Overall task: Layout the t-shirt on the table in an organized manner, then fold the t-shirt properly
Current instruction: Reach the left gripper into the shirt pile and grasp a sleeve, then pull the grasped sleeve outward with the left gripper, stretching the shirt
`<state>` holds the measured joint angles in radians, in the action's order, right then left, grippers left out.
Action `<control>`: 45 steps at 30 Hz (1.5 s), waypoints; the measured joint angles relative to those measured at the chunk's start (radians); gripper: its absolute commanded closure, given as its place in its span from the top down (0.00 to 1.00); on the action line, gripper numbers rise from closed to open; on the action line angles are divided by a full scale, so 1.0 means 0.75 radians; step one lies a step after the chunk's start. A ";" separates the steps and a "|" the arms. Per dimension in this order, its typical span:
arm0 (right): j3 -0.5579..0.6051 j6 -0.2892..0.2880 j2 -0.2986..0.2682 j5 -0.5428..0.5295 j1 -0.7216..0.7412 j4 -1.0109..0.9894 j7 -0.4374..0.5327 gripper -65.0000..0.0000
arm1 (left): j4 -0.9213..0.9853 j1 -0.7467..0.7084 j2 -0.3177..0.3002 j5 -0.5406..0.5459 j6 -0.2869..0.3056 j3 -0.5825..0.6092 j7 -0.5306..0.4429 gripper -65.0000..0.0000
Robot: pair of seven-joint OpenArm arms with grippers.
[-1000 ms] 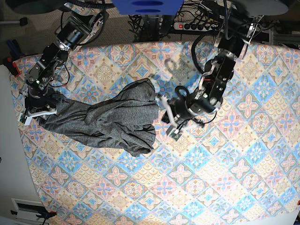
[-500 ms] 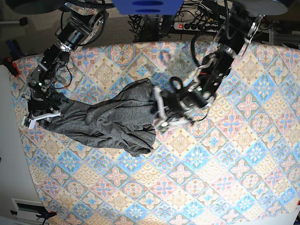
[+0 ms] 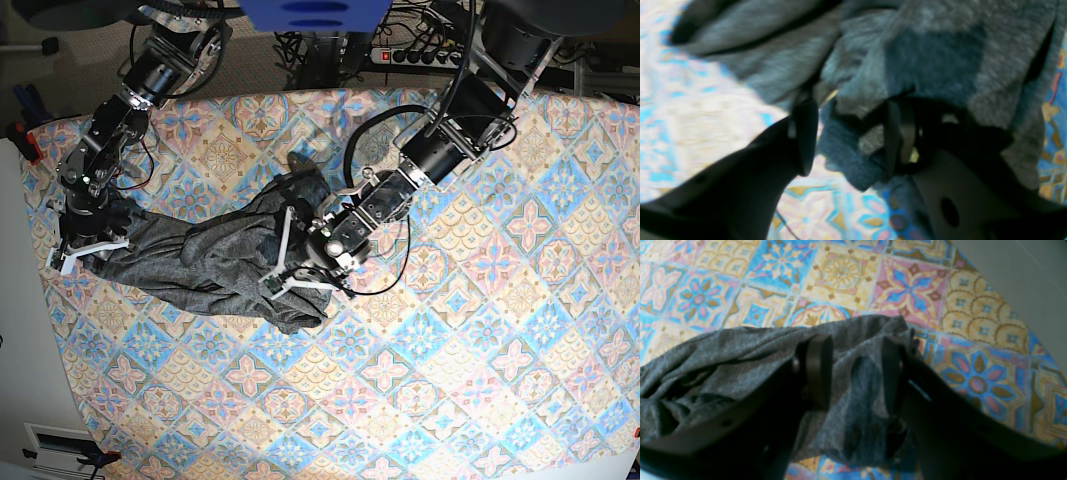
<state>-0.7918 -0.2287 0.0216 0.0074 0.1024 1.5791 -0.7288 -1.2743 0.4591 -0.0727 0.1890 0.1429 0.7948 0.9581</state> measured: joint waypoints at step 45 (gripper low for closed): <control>0.000 -0.001 0.001 0.001 -0.001 0.001 -0.002 0.35 | -0.659 -0.864 -0.363 0.011 0.289 -1.579 0.015 0.00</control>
<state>-0.7918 -0.2291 0.0219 0.0078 0.1020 1.5795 -0.7300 -1.7687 -0.1886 -0.3450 0.1970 0.3595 -0.3893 0.9695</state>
